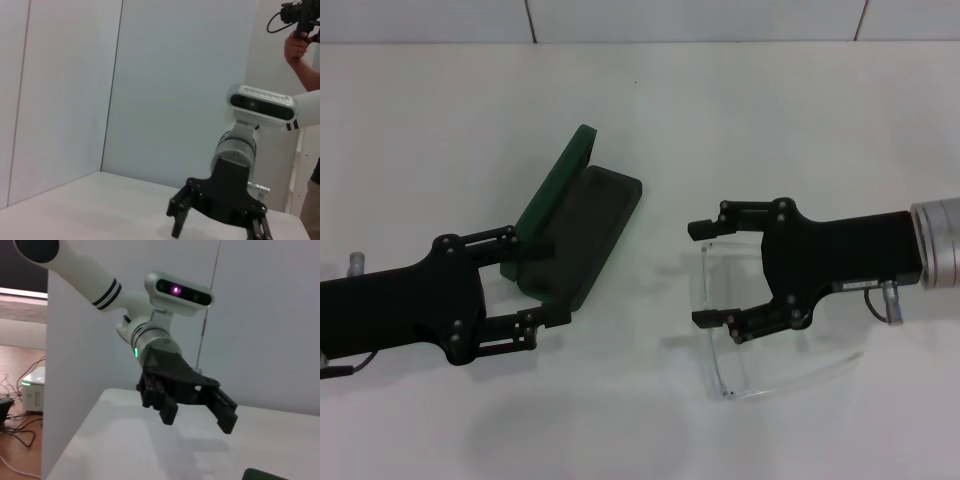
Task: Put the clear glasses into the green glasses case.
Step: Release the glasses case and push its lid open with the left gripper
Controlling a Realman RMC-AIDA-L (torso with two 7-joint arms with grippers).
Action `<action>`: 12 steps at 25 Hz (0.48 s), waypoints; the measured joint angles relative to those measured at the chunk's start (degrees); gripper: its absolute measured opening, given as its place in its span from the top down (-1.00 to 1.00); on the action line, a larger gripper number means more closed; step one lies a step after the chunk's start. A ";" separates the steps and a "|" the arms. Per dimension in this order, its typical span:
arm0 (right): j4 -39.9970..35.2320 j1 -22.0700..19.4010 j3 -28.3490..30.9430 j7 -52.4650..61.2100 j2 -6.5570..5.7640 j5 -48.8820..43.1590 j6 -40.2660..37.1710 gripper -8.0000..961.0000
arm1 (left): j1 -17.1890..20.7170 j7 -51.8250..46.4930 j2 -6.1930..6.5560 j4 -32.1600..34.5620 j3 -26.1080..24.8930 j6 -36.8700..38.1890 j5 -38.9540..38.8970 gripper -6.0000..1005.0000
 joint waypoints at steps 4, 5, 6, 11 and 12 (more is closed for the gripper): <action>-0.08 -0.16 1.43 0.00 0.00 0.14 0.00 -0.76 | -0.12 0.01 0.02 -0.03 -0.19 0.00 0.00 -0.44; -0.09 -0.21 2.65 0.00 0.01 0.21 0.05 -0.76 | -0.19 0.14 -0.04 -0.06 -0.36 0.00 0.00 -0.44; -0.08 -0.21 2.86 0.00 0.02 0.23 0.12 -0.76 | -0.25 0.42 -0.12 -0.13 -0.52 -0.03 0.00 -0.44; 0.53 -0.15 3.43 -0.73 0.09 1.24 1.23 -0.76 | -0.60 1.41 -0.28 -0.11 -0.58 -0.23 -0.13 -0.42; 0.54 -0.18 3.45 -0.77 0.09 1.32 1.32 -0.76 | -0.64 1.42 -0.29 -0.06 -0.62 -0.26 -0.18 -0.42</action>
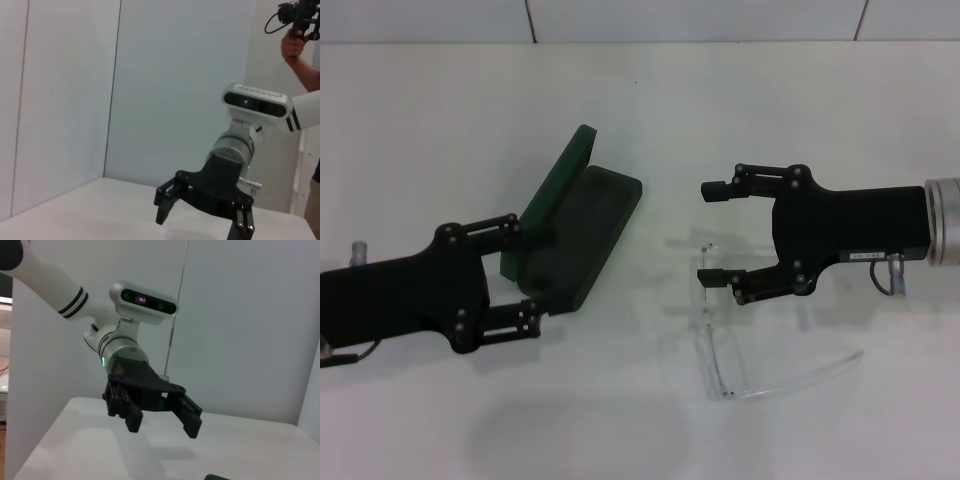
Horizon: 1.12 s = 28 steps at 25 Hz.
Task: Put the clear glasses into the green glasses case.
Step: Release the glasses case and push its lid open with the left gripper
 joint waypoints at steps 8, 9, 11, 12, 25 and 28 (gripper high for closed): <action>0.04 -0.14 1.74 -1.20 0.10 0.20 0.23 -0.76 | -0.54 -1.57 -0.49 0.47 -4.08 -1.88 0.31 -0.39; 0.04 -0.14 1.74 -1.20 0.10 0.20 0.23 -0.76 | -0.70 -3.59 -0.25 1.53 -4.57 -2.98 0.62 -0.39; -0.01 -0.32 2.45 -1.20 0.09 0.46 0.24 -0.76 | -0.84 -8.38 0.01 3.83 -5.91 -5.26 1.96 -0.38; -0.08 -0.44 2.69 -1.20 0.09 0.84 0.27 -0.76 | -1.06 -12.84 0.00 6.06 -7.61 -7.62 4.07 -0.38; 5.08 -4.57 9.60 -6.06 0.29 20.78 1.63 -0.76 | -5.68 -31.28 -6.77 14.54 -14.95 -22.25 28.23 -0.34; 6.51 -4.46 9.59 -6.52 0.20 21.86 1.84 -0.76 | -6.05 -31.65 -7.07 14.29 -14.96 -22.90 28.62 -0.33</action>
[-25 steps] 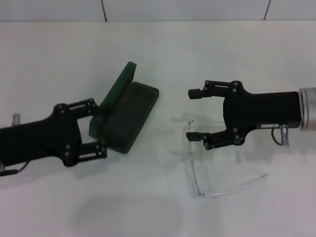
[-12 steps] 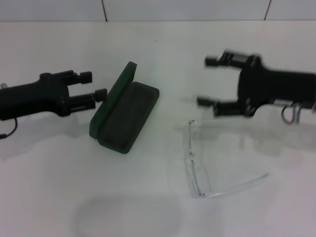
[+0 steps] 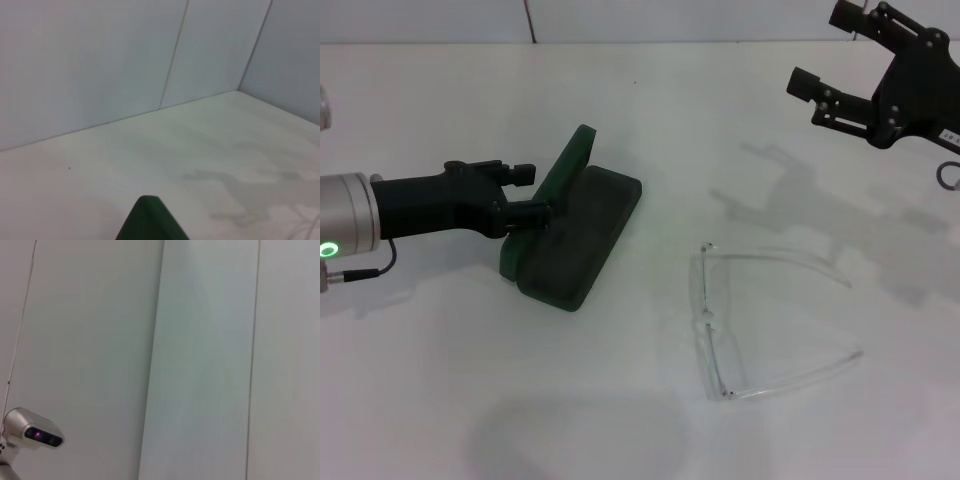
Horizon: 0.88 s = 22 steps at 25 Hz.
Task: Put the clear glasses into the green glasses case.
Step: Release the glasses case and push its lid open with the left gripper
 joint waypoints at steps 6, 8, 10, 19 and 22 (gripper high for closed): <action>0.33 0.03 -0.40 -0.08 0.03 -0.32 0.30 -0.76 | -0.12 -1.20 -1.04 0.26 0.25 -3.68 2.24 -0.31; 0.33 0.23 -0.94 -0.26 0.03 -0.99 0.27 -0.76 | -0.14 -1.21 -1.40 0.10 0.28 -4.97 2.61 -0.31; 0.31 0.34 -1.73 -1.02 0.05 -1.39 0.36 -0.76 | -0.15 -1.21 -1.76 0.01 0.45 -6.12 2.97 -0.30; 0.17 0.78 -3.79 -3.02 0.00 -2.55 0.01 -0.76 | 0.02 -1.25 -2.84 0.02 0.17 -6.88 3.86 -0.23; -0.31 0.78 -6.03 -3.86 -0.02 -3.03 -0.53 -0.76 | -0.03 -1.26 -2.90 0.07 0.14 -6.90 3.86 -0.10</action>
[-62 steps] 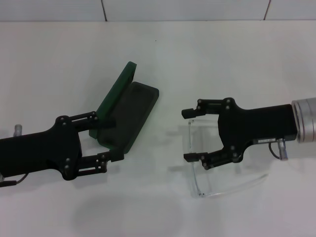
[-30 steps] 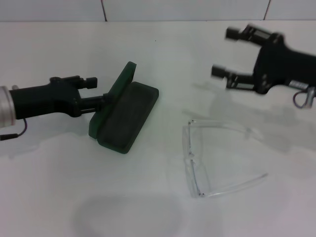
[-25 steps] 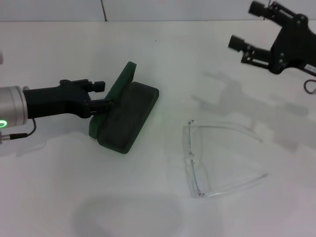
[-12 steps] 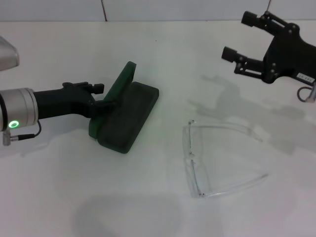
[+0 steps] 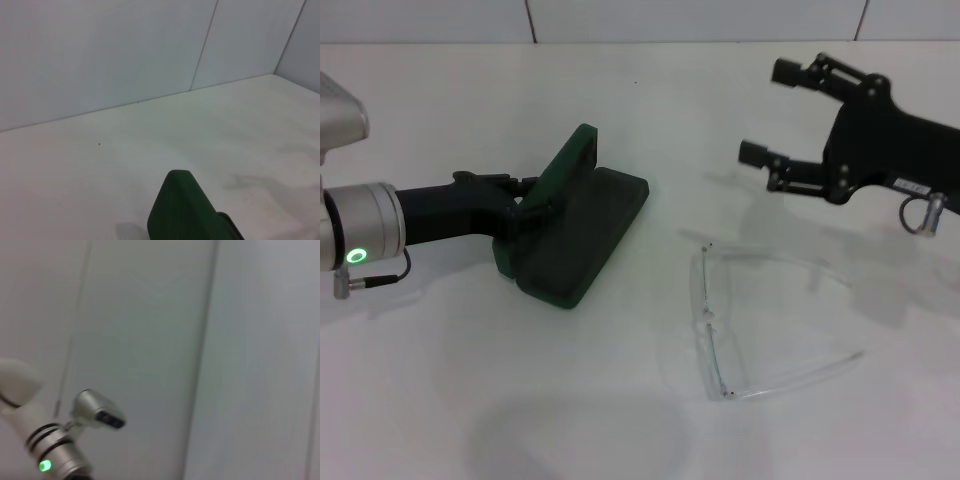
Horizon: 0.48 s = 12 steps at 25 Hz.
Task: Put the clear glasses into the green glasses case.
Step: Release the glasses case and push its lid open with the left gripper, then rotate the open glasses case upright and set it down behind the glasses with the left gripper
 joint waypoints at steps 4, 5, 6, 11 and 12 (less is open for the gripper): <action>-0.36 -0.31 -1.16 -0.87 -0.14 -0.81 -0.28 -0.76 | -0.04 0.09 -0.03 0.28 -0.05 -0.02 -0.06 0.07; -0.47 -0.40 -1.19 -0.91 -0.19 -1.43 -0.44 -0.76 | -0.04 0.21 -0.03 0.32 -0.05 -0.03 -0.10 0.11; -0.57 -0.43 -1.19 -0.90 -0.25 -2.45 -0.80 -0.76 | -0.05 0.35 -0.02 0.38 -0.06 -0.03 -0.14 0.15; -0.88 0.35 -1.22 -0.19 -0.98 -11.27 -5.87 -0.76 | -0.05 3.12 0.10 0.40 -0.06 -0.72 -0.15 0.36; -0.88 0.53 -1.23 -0.08 -1.14 -13.22 -7.25 -0.76 | -0.05 4.70 0.10 0.43 -0.05 -1.21 -0.18 0.42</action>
